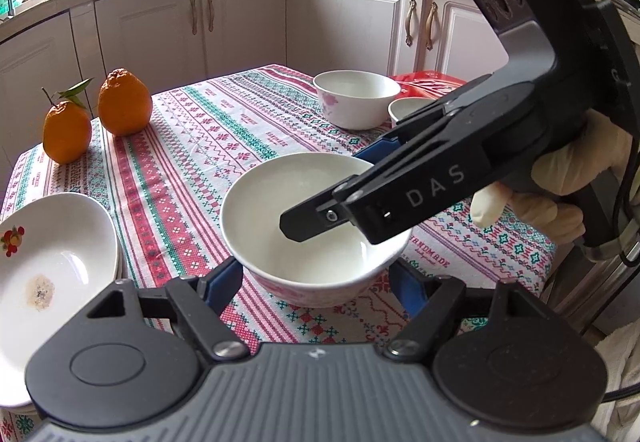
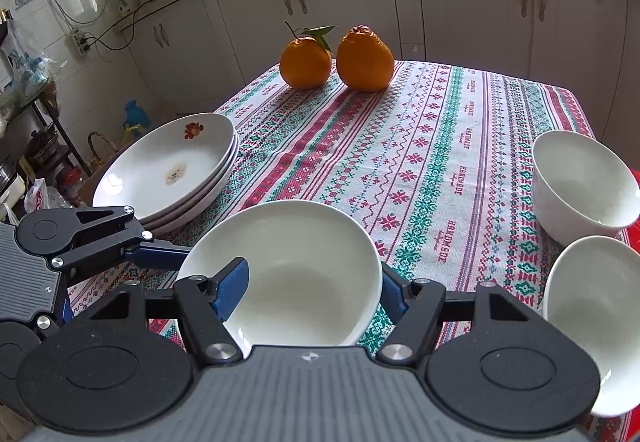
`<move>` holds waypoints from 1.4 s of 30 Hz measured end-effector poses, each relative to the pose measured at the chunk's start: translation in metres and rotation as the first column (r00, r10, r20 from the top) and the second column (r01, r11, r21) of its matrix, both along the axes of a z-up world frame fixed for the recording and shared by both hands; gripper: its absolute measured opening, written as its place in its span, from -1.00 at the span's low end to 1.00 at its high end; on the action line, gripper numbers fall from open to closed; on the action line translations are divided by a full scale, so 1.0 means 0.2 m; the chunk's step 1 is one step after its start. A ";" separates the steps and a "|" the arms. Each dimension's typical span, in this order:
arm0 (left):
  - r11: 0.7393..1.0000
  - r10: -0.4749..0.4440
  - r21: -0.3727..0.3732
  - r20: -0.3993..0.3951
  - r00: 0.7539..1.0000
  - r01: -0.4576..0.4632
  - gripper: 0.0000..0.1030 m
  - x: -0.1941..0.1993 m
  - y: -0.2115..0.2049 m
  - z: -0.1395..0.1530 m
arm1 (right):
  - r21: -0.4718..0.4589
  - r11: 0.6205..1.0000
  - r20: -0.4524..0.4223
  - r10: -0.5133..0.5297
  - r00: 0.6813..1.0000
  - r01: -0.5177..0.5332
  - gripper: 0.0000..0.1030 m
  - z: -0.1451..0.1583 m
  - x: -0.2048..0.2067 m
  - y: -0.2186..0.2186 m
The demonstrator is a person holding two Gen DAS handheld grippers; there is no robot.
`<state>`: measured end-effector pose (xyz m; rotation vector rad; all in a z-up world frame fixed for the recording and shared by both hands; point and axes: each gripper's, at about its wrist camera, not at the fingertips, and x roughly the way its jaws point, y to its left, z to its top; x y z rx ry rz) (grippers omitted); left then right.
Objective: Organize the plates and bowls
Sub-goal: 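Carry the bowl toward the other bowls, lower it and open the right gripper, then move the left gripper to a white bowl and grasp its rim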
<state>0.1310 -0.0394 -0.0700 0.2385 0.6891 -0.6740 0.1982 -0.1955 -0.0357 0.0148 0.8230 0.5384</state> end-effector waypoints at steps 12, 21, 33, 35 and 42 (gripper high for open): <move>1.000 -0.006 -0.017 0.000 1.000 0.006 0.80 -0.01 0.00 -0.01 | 0.003 1.000 0.011 0.016 1.000 -0.016 0.84 -0.01 -0.01 0.01; 1.000 0.016 0.004 0.003 1.000 -0.016 0.92 -0.04 0.00 0.01 | -0.001 1.000 0.073 -0.019 0.997 0.019 1.00 0.06 -0.09 -0.03; 0.999 -0.036 0.038 0.109 0.993 0.032 0.92 -0.16 -0.07 0.16 | -0.079 0.981 0.200 -0.158 0.967 0.176 1.00 0.14 -0.31 -0.25; 0.999 -0.049 0.028 0.119 0.992 0.046 0.92 -0.17 -0.10 0.18 | -0.092 0.973 0.212 -0.187 0.959 0.210 1.00 0.14 -0.34 -0.29; 0.996 -0.087 0.013 0.130 0.988 0.086 0.92 -0.18 -0.23 0.22 | -0.154 0.948 0.253 -0.235 0.938 0.279 1.00 0.12 -0.47 -0.44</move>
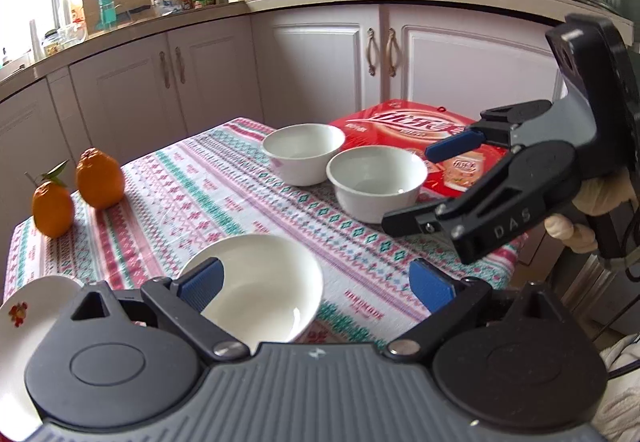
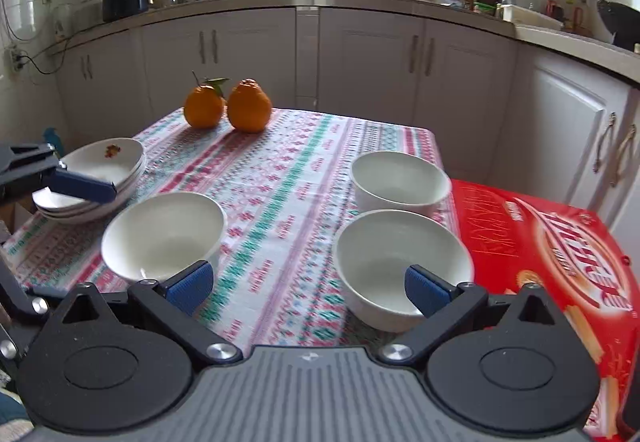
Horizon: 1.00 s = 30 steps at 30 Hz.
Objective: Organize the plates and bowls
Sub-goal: 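Move the left gripper to a white bowl and grasp its rim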
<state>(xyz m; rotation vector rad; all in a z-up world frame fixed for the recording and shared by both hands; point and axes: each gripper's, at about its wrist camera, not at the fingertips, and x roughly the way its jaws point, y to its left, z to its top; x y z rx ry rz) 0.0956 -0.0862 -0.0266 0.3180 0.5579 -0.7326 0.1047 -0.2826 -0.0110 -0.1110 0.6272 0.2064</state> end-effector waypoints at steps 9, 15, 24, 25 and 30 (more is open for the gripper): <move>0.999 -0.034 0.026 -0.004 0.999 0.034 0.92 0.08 -0.22 0.01 | -0.031 0.997 -0.011 -0.068 0.998 0.068 1.00 -0.09 -0.05 -0.15; 0.999 -0.036 0.025 -0.020 0.999 0.037 0.92 0.19 -0.33 0.00 | -0.078 0.994 0.001 -0.080 0.997 0.080 1.00 -0.15 -0.05 -0.19; 0.997 -0.077 0.012 -0.059 0.995 0.078 0.89 0.36 -0.51 -0.01 | -0.044 0.997 -0.016 -0.057 0.998 0.056 1.00 -0.21 0.05 -0.28; 0.997 -0.082 0.013 -0.064 0.995 0.083 0.87 0.38 -0.53 -0.02 | -0.041 0.998 -0.017 -0.047 0.999 0.046 1.00 -0.22 0.06 -0.28; 0.997 -0.073 0.030 -0.104 0.992 0.076 0.67 0.48 -0.62 -0.06 | -0.025 1.000 -0.022 0.000 1.000 -0.001 0.99 -0.23 0.11 -0.29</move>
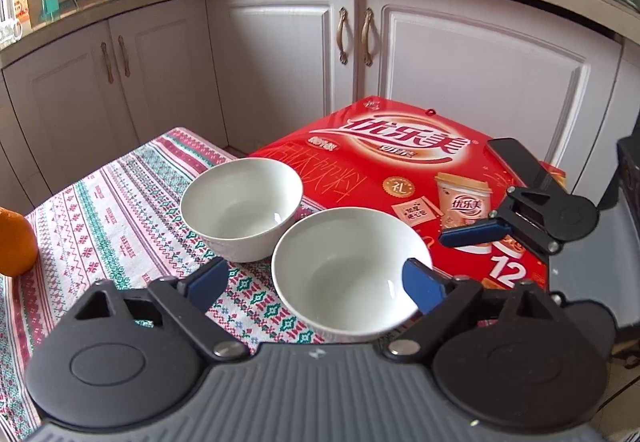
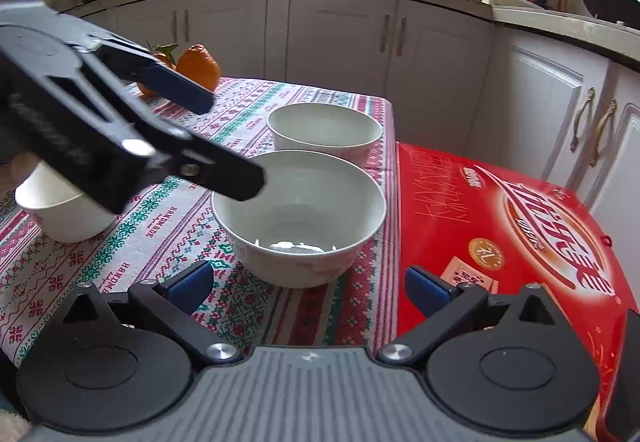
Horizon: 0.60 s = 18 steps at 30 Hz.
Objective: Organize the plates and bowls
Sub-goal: 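Lift the white bowl off the table with the left gripper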
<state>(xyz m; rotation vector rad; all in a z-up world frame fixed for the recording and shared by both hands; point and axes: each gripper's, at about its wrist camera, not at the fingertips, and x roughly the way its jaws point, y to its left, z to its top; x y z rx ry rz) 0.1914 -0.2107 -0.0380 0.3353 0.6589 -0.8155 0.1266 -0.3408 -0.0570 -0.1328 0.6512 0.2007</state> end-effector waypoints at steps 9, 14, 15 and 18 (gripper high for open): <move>1.000 0.016 0.008 -0.108 0.994 -0.015 0.37 0.16 -0.09 -0.07 | 0.002 0.999 -0.002 0.046 0.999 -0.046 0.87 -0.01 0.06 0.00; 1.000 0.016 0.014 -0.138 0.990 -0.014 0.28 0.19 -0.10 -0.10 | 0.000 0.998 -0.006 0.062 0.998 -0.062 0.68 0.00 0.08 0.00; 1.000 0.014 0.014 -0.141 0.990 -0.013 0.27 0.19 -0.10 -0.10 | -0.002 0.998 -0.006 0.062 0.998 -0.062 0.67 0.00 0.09 0.00; 1.000 0.007 0.021 -0.148 0.989 -0.004 0.21 0.20 -0.11 -0.11 | -0.004 0.998 -0.006 0.064 0.998 -0.064 0.67 0.00 0.09 0.00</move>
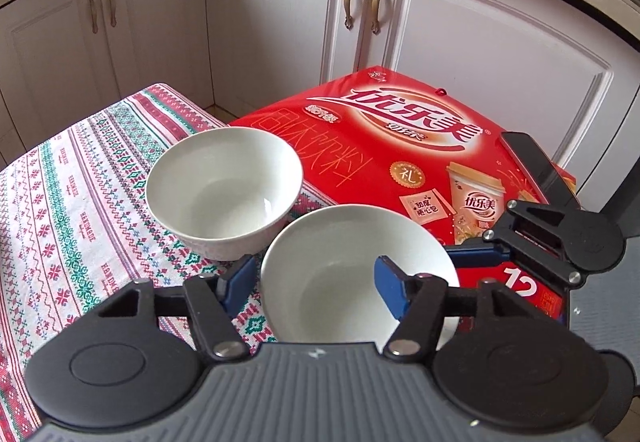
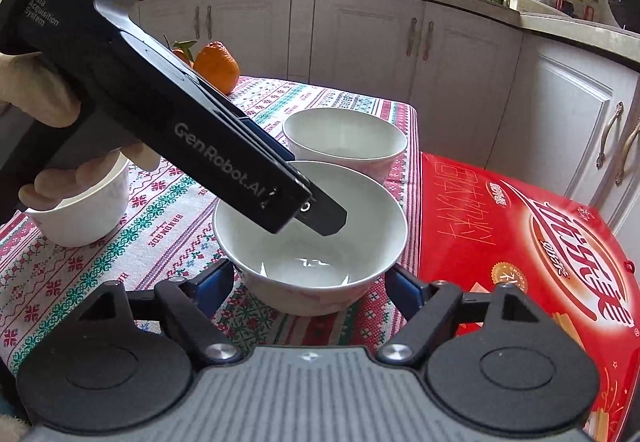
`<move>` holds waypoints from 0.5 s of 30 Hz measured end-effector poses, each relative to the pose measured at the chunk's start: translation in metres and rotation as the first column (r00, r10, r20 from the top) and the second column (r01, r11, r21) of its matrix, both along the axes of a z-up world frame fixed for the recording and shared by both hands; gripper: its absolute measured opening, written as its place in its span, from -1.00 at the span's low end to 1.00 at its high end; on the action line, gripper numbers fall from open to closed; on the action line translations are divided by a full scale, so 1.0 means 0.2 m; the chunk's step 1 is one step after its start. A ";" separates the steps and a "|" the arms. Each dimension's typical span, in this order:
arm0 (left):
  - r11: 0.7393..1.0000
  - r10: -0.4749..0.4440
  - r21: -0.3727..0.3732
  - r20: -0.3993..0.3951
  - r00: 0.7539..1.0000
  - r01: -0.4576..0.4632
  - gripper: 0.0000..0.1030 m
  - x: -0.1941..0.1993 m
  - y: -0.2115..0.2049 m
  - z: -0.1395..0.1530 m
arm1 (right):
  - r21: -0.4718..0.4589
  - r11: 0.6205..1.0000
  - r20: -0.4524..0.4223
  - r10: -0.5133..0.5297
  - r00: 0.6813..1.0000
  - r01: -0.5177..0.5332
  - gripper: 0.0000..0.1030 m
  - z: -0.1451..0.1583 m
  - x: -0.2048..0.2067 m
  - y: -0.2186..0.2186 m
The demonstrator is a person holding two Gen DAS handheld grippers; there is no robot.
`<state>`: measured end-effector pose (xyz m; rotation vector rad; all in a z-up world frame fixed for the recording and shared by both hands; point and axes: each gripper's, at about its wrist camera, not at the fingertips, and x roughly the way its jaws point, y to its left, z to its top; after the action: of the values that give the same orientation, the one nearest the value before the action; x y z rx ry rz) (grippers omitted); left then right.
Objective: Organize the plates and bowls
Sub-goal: 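Lift the white bowl off the table with the left gripper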
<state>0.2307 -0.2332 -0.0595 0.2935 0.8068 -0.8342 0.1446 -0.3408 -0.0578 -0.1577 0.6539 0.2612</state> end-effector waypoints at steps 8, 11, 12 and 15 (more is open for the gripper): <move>1.000 -0.018 0.008 -0.009 1.000 0.018 0.16 0.01 -0.01 0.00 | 0.002 1.000 -0.001 0.000 1.000 0.000 0.67 0.00 0.00 0.00; 1.000 -0.025 0.010 -0.011 1.000 0.025 0.16 0.01 -0.01 0.00 | 0.003 1.000 -0.003 0.000 1.000 0.000 0.67 0.00 0.00 0.00; 1.000 -0.028 0.013 -0.009 1.000 0.028 0.16 0.01 -0.01 0.00 | 0.002 1.000 -0.004 0.000 1.000 0.000 0.66 0.00 0.00 0.00; 0.999 -0.036 0.019 -0.001 0.999 0.036 0.16 0.00 -0.01 0.01 | -0.001 1.000 -0.009 -0.003 1.000 0.003 0.66 0.01 0.00 0.00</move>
<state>0.2308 -0.2359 -0.0579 0.3256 0.8128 -0.8603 0.1452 -0.3410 -0.0567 -0.1569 0.6630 0.2587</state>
